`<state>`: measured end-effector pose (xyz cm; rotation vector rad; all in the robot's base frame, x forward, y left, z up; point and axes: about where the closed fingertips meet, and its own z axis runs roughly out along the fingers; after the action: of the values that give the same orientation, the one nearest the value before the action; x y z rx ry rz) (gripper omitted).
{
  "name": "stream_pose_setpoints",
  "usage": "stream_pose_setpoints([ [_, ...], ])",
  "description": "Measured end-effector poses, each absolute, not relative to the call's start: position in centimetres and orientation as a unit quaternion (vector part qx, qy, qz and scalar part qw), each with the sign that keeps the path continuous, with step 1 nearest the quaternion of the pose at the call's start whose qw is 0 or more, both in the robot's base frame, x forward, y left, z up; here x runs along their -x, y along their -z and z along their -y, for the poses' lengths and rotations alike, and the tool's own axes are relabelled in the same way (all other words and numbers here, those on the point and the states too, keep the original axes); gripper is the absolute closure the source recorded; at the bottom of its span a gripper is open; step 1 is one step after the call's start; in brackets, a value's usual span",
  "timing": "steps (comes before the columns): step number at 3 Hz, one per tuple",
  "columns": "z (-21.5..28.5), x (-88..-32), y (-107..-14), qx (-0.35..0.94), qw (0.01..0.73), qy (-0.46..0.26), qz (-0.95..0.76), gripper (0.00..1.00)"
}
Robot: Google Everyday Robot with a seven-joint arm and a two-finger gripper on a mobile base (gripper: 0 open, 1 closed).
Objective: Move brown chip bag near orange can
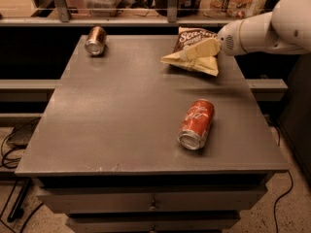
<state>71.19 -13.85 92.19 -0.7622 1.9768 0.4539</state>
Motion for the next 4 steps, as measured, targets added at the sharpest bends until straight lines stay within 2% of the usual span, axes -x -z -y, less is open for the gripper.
stream_pose_setpoints([
  [1, 12.7, -72.7, -89.7, 0.303, 0.451, -0.205, -0.815, 0.00],
  [2, 12.3, -73.7, -87.0, 0.290, 0.422, -0.214, -0.832, 0.26],
  [4, 12.4, -74.0, -87.7, 0.297, 0.426, -0.210, -0.828, 0.72],
])
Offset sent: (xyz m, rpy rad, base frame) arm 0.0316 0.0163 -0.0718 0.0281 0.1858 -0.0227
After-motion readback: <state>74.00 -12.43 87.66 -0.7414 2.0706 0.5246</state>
